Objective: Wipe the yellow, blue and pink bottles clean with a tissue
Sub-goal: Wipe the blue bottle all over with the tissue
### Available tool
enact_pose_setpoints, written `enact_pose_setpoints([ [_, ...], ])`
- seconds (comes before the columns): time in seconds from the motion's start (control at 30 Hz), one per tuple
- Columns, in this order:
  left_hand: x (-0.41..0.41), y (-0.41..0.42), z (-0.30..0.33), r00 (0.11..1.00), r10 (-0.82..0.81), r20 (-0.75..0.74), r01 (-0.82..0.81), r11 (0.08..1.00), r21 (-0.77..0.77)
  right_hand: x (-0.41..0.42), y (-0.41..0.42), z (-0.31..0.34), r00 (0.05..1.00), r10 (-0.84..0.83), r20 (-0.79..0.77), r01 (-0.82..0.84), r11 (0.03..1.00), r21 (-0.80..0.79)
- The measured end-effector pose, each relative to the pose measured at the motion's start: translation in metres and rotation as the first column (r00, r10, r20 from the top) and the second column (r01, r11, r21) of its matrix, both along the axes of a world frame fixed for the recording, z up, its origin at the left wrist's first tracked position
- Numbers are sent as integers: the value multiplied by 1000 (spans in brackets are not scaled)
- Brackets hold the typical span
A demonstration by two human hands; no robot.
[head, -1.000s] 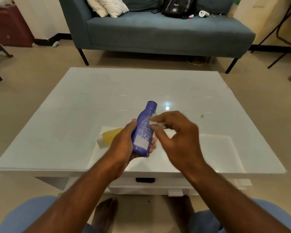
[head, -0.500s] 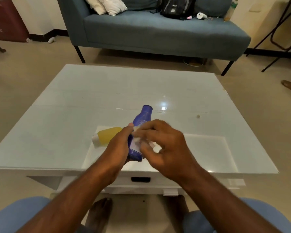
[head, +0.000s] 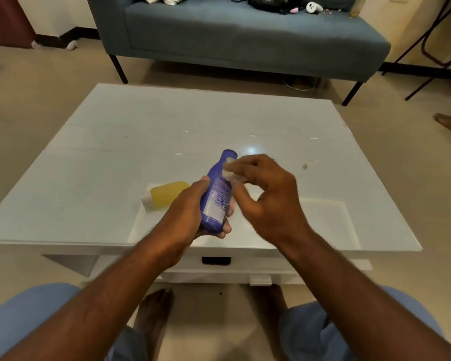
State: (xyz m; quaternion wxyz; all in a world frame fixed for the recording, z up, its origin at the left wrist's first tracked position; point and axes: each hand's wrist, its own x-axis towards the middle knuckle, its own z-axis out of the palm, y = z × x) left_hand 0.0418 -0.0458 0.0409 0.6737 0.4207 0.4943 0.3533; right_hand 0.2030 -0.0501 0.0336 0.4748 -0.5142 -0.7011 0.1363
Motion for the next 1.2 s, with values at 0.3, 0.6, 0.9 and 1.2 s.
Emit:
enact_pose_setpoints([
  [0.3,1,0,2,1000,7,-23,-8,1000,-16,-2,0,-2,999,-27,30,26,999,18],
  [0.6,0,3,5,999,31,-23,-32,999,-42,-3,1,-3,996,-64,63,63,998,24],
  [0.9,-4,-4,3,996,-53,-66,52,999,-13,-4,-4,-3,996,-78,34,78,997,22],
  [1.2,-1,-8,0,996,-22,-82,24,999,29,-13,-14,-5,985,45,166,-58,996,74],
])
